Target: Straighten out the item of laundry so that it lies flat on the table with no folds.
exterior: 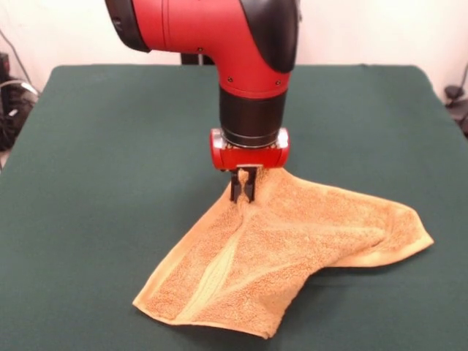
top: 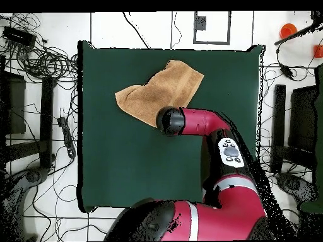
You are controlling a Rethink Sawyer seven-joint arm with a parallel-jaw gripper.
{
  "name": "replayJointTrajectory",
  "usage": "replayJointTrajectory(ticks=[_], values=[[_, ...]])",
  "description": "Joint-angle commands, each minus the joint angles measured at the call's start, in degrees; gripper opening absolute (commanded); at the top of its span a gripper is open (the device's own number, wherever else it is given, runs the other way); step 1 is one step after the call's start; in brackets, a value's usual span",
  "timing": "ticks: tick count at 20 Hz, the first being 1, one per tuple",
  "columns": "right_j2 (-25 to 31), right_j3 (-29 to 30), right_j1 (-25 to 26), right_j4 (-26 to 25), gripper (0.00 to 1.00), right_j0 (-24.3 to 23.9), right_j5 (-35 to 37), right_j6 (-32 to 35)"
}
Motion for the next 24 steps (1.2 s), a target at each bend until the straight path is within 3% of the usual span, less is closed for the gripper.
replayJointTrajectory(ticks=[1,24], values=[[0.2,7.6,2.7,2.6,0.00,2.6,-0.5,13.0],[-1.1,11.1,1.6,3.3,0.00,2.5,-2.1,11.4]])
